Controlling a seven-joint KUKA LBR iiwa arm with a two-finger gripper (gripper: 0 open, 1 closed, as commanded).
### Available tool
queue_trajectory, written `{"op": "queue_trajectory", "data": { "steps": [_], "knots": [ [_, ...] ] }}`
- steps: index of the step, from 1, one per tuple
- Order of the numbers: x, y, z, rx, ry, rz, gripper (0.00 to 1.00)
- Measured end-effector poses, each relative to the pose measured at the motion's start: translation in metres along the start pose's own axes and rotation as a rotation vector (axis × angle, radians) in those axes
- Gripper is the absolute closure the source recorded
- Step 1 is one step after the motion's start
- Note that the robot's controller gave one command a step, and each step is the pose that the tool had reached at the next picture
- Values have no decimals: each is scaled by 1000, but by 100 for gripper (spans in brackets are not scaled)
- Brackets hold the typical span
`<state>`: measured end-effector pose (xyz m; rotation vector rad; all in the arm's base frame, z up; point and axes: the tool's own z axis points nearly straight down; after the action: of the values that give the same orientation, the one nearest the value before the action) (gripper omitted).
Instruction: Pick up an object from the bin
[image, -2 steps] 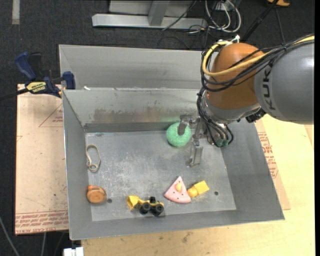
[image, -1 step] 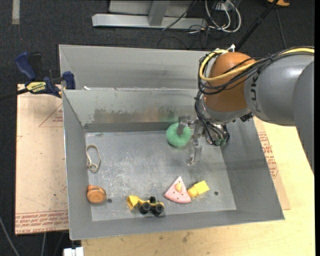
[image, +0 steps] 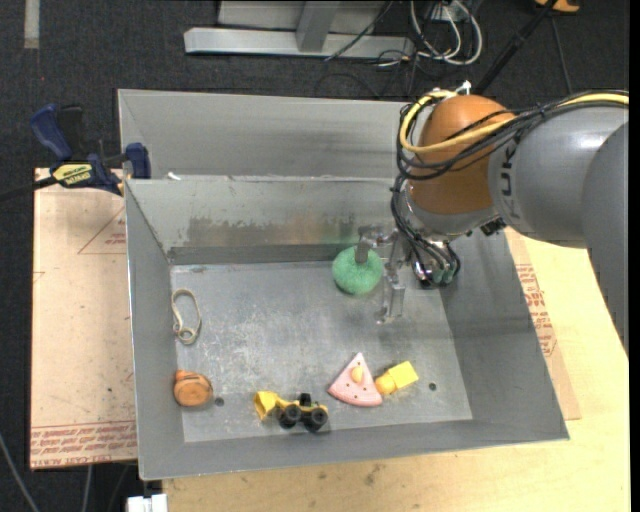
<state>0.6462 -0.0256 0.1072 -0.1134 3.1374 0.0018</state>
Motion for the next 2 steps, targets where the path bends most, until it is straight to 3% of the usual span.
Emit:
{"op": "queue_trajectory", "data": {
  "steps": [1,2],
  "knots": [
    [-9,16,-2,0,-2,-27,0],
    [-12,16,36,0,-8,-62,0]
  ]
}}
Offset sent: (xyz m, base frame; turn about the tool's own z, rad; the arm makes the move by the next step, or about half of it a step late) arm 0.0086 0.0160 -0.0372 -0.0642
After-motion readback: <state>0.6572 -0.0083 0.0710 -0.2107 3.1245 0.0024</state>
